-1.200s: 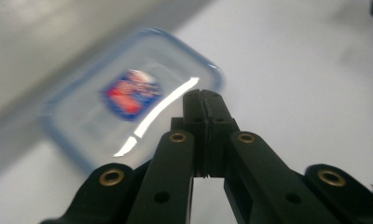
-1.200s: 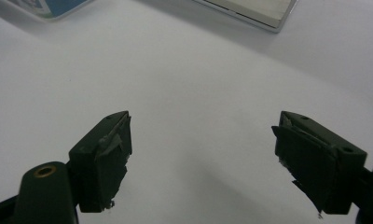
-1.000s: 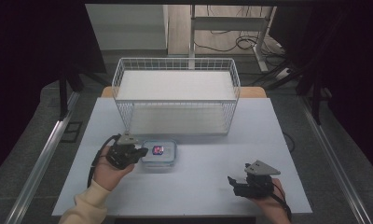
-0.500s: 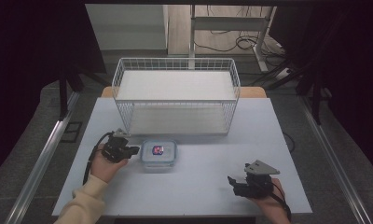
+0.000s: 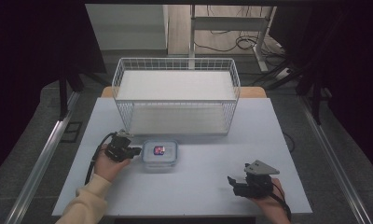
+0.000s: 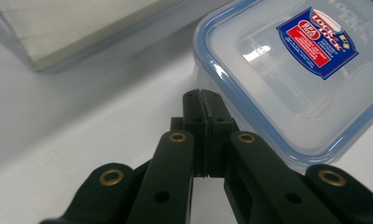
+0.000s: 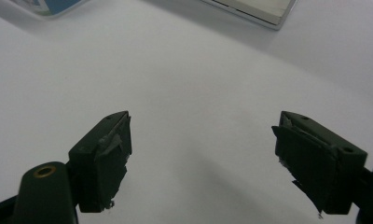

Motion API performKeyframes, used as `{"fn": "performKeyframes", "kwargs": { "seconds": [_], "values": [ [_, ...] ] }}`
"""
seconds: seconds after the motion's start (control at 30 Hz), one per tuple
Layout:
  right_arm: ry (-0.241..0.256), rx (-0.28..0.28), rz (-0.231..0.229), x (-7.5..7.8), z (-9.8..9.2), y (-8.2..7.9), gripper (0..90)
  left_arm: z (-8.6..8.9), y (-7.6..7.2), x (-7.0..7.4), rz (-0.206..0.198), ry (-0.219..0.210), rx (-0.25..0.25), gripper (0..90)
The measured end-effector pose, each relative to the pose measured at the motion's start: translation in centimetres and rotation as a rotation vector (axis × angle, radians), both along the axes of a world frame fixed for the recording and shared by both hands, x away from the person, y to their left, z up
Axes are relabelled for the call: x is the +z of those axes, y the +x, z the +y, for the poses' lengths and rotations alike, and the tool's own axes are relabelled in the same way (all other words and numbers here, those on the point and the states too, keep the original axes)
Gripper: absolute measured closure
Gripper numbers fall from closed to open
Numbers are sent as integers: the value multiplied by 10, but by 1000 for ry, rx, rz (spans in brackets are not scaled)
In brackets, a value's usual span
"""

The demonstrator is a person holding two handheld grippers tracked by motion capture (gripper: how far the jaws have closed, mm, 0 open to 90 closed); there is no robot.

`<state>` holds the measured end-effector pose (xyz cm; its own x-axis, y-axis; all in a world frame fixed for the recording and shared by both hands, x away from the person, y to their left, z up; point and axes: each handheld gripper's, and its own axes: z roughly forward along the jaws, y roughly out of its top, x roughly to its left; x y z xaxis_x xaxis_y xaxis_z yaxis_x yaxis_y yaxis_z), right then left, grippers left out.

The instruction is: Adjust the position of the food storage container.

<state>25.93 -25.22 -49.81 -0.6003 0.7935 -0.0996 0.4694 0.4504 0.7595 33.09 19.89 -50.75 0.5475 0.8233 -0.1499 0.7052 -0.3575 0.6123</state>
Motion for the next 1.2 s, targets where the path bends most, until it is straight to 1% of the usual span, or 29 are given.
{"fn": "performKeyframes", "kwargs": {
  "seconds": [0.07,0.13,0.2,0.27,0.37,0.4,0.47,0.5,0.73,0.77,0.83,0.87,0.93,1.03,1.1,1.2],
  "values": [
    [0,0,2,0,0,0,186,-3,0,0,0,2,-9,895],
    [-2,0,5,0,1,0,186,-7,1,-1,1,-7,-8,895],
    [-5,-1,6,-1,1,0,186,-13,4,-1,4,0,-25,894],
    [-4,-1,4,-1,1,0,186,-16,5,0,3,5,-32,895],
    [-4,-1,5,-1,2,0,185,-24,7,0,3,3,-45,894],
    [-6,-1,7,-1,1,0,186,-28,8,-1,10,5,-54,894],
    [-5,-1,7,-1,1,0,186,-31,9,-1,8,2,-54,894],
    [-5,-1,7,-1,1,0,185,-35,10,-2,7,3,-68,894],
    [-4,0,4,-1,2,0,186,-47,12,-3,22,0,-79,894],
    [-4,0,4,-1,2,0,186,-49,13,-3,19,3,-90,894],
    [-4,0,4,-1,1,0,186,-55,16,-3,21,1,-91,894],
    [-4,0,4,-1,1,0,186,-55,16,-3,21,1,-91,894],
    [-5,0,5,-1,1,0,185,-62,19,-4,20,-4,-94,894],
    [-4,1,6,-1,1,0,186,-67,20,-4,21,-4,-97,894],
    [-5,1,6,-1,1,0,185,-72,22,-4,18,-1,-110,894],
    [-5,0,5,-1,1,0,186,-72,21,-3,17,7,-113,894]
  ]
}}
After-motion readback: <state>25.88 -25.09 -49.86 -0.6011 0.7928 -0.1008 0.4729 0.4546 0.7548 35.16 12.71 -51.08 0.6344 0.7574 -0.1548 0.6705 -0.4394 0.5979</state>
